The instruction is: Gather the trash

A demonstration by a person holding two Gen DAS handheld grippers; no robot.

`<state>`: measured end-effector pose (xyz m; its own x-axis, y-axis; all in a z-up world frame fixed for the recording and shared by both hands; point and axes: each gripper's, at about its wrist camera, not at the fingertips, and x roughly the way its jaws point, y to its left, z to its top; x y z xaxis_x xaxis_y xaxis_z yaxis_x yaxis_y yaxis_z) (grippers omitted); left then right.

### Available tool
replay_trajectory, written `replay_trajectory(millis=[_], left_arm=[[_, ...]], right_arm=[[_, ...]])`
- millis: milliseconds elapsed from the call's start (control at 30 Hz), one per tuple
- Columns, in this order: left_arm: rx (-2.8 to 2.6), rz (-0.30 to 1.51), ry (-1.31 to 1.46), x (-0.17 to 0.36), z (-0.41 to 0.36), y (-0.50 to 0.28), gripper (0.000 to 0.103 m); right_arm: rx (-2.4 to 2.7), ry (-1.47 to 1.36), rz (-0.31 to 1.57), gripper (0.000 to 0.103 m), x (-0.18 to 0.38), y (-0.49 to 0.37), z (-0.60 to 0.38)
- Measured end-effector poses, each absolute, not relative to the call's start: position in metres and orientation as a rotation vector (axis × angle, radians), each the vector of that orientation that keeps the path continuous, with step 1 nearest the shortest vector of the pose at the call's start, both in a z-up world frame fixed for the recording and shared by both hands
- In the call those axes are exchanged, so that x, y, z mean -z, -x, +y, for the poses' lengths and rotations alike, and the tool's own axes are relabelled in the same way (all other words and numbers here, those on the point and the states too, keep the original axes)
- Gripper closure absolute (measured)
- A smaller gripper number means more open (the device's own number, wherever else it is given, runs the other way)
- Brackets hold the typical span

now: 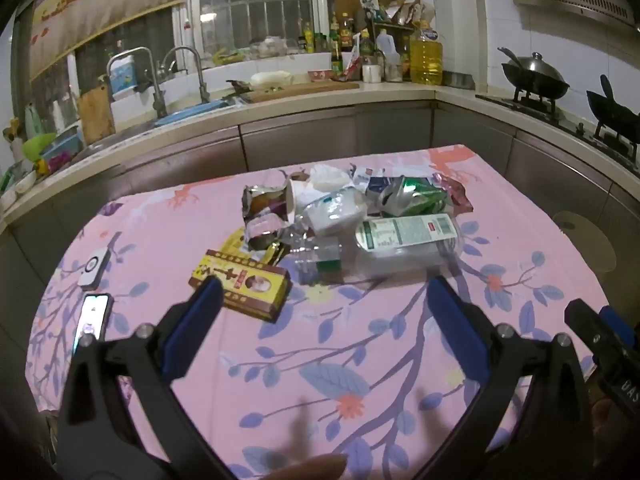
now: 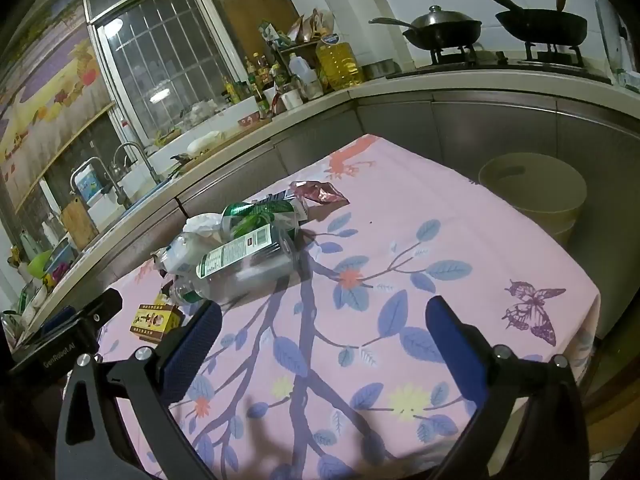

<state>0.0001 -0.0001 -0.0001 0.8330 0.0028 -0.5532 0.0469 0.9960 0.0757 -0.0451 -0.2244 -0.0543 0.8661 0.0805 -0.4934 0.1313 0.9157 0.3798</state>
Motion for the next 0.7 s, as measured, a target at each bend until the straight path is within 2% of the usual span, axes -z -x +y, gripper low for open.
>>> replay_trajectory(millis=[700], left_arm=[[0.027,0.607,-0.079,0.013,0.000,-0.002,0.005]], right_arm=[[0.028,-0.422,0.540,0.005,0.056,0.042,-0.225]])
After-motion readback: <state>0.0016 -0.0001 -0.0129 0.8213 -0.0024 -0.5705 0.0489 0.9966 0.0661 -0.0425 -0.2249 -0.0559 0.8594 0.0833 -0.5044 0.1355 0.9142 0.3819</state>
